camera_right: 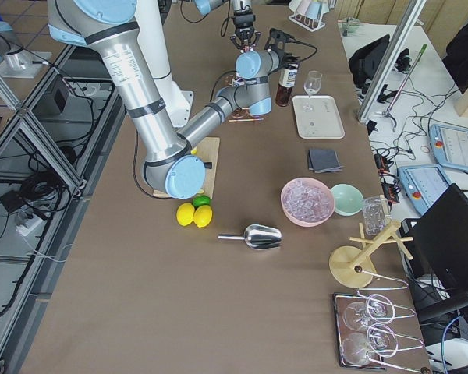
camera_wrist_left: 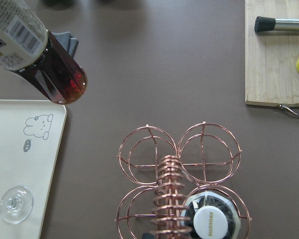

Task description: Take tea from basket to plate

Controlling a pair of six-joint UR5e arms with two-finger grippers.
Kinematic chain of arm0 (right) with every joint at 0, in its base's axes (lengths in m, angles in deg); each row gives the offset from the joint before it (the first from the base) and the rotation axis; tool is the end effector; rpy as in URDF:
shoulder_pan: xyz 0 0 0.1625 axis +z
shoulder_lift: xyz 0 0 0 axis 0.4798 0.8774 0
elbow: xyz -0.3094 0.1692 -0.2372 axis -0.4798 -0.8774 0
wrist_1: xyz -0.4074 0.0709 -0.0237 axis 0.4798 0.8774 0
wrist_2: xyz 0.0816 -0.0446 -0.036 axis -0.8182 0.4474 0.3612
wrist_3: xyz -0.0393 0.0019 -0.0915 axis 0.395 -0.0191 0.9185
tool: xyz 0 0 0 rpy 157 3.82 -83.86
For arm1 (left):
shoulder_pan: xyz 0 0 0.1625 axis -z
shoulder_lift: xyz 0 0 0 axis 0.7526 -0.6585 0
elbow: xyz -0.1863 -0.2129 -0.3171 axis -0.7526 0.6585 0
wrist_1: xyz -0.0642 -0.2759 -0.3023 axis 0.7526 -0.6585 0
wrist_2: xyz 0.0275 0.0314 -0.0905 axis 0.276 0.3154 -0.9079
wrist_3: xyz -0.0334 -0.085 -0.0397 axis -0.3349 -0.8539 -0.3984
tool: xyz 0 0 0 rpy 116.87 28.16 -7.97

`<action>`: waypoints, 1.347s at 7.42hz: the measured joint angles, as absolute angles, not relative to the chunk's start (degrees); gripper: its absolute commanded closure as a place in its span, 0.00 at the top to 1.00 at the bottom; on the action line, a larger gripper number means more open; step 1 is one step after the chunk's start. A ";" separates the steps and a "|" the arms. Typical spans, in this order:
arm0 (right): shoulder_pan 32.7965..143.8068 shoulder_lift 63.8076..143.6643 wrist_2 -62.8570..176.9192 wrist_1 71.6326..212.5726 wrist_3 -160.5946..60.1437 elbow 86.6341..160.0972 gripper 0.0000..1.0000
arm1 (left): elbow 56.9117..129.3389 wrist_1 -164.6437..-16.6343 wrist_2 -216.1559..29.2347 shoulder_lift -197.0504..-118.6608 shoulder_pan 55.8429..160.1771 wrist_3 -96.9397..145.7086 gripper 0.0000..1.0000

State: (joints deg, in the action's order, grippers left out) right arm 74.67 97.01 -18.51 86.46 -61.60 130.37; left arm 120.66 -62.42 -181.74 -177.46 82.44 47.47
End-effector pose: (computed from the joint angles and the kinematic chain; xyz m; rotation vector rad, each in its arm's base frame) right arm -0.3136 -0.4952 0.1837 1.4381 -1.1722 -0.3341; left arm 0.3976 -0.3841 0.0765 0.9767 0.7947 1.1858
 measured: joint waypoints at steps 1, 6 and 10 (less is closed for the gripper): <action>77.45 95.70 -19.52 84.50 -61.72 125.82 0.00 | 120.85 -62.36 -182.07 -177.45 83.16 47.57 0.00; 78.83 82.38 -12.88 70.94 -66.50 97.89 0.00 | 123.55 -61.92 -190.87 -172.79 93.02 51.84 0.00; 74.99 77.14 -7.05 70.80 -67.45 89.30 0.00 | 129.41 -61.93 -195.24 -160.78 100.93 59.49 0.00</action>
State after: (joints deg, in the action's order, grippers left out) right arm 74.99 77.14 -7.05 70.80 -67.45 89.30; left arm 129.41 -61.93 -195.24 -160.78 100.93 59.49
